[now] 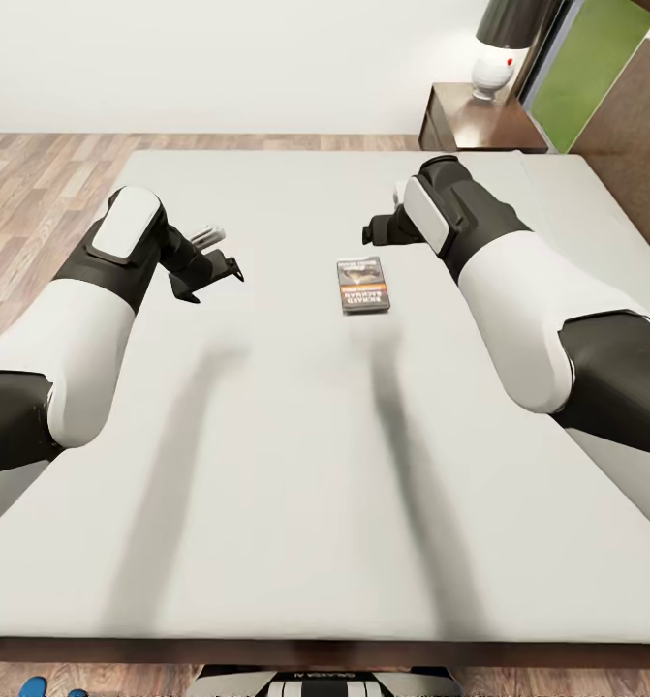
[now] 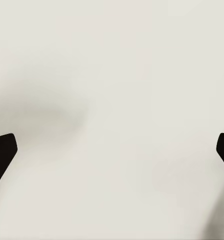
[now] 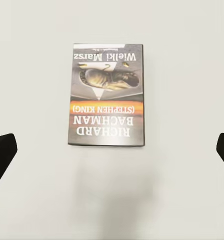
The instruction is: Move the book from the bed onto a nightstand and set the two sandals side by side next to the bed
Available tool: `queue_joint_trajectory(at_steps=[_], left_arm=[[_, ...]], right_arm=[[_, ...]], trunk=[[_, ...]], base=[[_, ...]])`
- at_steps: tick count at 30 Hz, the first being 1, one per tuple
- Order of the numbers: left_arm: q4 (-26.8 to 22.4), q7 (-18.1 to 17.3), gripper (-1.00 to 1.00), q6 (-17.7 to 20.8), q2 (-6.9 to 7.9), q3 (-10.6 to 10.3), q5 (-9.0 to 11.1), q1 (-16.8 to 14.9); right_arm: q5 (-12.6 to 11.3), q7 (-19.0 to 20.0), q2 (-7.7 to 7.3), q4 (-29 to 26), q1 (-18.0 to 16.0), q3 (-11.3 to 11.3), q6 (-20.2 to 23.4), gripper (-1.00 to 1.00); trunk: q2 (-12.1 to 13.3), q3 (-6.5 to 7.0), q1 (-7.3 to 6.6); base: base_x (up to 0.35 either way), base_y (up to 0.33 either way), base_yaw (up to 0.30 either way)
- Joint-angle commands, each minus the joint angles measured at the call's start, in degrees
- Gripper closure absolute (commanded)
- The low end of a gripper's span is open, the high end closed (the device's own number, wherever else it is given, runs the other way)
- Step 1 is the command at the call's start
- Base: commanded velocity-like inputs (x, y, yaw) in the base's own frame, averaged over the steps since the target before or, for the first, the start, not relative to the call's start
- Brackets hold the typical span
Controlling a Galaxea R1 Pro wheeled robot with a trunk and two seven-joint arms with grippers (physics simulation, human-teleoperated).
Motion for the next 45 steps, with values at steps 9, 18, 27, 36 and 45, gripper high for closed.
queue_joint_trajectory(at_steps=[9, 18, 27, 36, 45], left_arm=[[-1.26, 0.49, -1.00, 0.10, -0.04, -0.65, 0.67, 0.17], [-3.75, 0.57, -1.00, 0.10, -0.40, -0.65, 0.72, 0.42], [-3.97, 0.55, -1.00, 0.10, -0.45, -0.54, 0.64, 0.52], [-4.31, 0.33, -1.00, 0.10, -0.44, -0.92, 0.59, 0.58], [-4.40, 0.40, -1.00, 0.10, -0.46, -1.04, 0.54, 0.85]], right_arm=[[-0.62, -0.54, 0.00, 0.03, -0.05, 0.40, 0.09, -1.00], [-0.62, -0.42, 0.00, 0.04, -0.37, 0.23, 0.09, -1.00], [-0.58, -0.37, 0.00, 0.00, -0.59, 0.01, 0.04, -1.00], [-0.54, -0.37, 0.00, -0.05, -1.48, -0.01, -0.06, -1.00], [-0.51, -0.38, 0.00, -0.05, -1.93, 0.04, -0.50, -1.00]], trunk=[[-0.02, -0.83, 0.00], [-2.02, -2.53, 1.09], [-5.23, -4.77, 2.85], [-5.23, -5.57, 2.85], [-5.23, -6.37, 2.85]], base=[[0.000, 0.000, 0.000], [0.000, 0.000, 0.000], [0.000, 0.000, 0.000], [0.000, 0.000, 0.000], [0.000, 0.000, 0.000]])
